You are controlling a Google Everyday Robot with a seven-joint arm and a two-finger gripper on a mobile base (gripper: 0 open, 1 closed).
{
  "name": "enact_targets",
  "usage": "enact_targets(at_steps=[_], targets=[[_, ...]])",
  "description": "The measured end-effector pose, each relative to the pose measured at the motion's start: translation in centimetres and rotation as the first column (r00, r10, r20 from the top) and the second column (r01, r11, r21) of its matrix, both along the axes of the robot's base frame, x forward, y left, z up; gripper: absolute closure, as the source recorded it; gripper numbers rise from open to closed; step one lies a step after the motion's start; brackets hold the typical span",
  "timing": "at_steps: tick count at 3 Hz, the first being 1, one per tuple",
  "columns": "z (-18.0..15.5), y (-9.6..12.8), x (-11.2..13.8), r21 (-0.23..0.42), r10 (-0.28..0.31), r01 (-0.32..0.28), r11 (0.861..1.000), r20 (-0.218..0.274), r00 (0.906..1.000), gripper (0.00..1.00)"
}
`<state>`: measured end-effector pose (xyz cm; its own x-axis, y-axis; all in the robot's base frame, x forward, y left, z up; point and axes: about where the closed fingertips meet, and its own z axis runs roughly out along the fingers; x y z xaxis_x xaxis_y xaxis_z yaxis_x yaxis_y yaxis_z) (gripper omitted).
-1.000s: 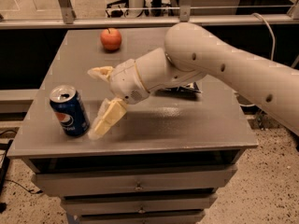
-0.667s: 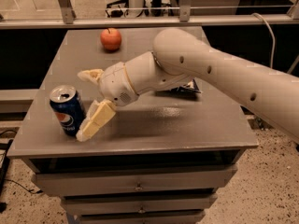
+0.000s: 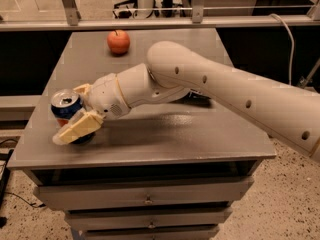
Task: Pick pepsi can
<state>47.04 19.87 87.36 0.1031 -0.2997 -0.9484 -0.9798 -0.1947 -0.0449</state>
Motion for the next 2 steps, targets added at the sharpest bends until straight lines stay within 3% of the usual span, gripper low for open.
enact_targets(at_steps=[2], targets=[[0.39, -0.97, 0.15, 0.009, -0.033, 0.033, 0.999, -0.006, 0.9994, 0.78]])
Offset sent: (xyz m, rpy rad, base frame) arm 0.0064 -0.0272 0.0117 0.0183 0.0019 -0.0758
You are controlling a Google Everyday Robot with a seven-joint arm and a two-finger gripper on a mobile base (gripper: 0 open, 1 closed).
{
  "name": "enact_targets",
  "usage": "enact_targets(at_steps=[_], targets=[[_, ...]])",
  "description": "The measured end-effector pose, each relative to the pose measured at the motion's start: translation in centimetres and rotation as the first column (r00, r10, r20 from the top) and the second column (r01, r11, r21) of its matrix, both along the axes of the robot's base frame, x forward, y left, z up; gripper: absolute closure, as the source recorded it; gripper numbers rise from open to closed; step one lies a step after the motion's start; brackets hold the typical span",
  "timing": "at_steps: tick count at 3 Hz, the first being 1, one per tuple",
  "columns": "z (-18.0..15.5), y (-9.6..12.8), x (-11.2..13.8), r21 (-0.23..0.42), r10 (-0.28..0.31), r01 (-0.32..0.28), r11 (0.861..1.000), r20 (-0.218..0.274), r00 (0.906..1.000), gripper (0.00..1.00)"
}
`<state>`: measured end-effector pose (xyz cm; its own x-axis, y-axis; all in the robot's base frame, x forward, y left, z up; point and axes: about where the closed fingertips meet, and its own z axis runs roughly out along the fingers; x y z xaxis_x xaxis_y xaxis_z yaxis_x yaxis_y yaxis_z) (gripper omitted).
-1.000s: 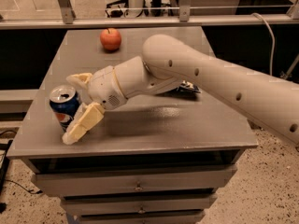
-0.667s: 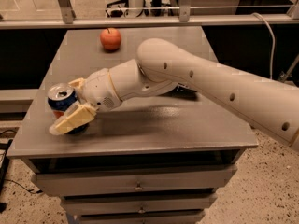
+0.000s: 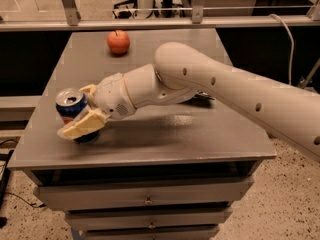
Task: Pick pepsi can
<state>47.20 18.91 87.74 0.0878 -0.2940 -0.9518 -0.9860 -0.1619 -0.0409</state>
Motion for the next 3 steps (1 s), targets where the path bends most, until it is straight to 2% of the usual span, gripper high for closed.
enact_targets(at_steps=[1, 2, 3], targets=[[3.1, -1.6, 0.4, 0.041, -0.024, 0.022, 0.999, 0.045, 0.9987, 1.0], [7.5, -3.4, 1.2, 0.118, -0.05, 0.04, 0.992, 0.085, 0.9951, 1.0], [7.5, -3.4, 1.2, 0.118, -0.05, 0.04, 0.992, 0.085, 0.9951, 1.0]])
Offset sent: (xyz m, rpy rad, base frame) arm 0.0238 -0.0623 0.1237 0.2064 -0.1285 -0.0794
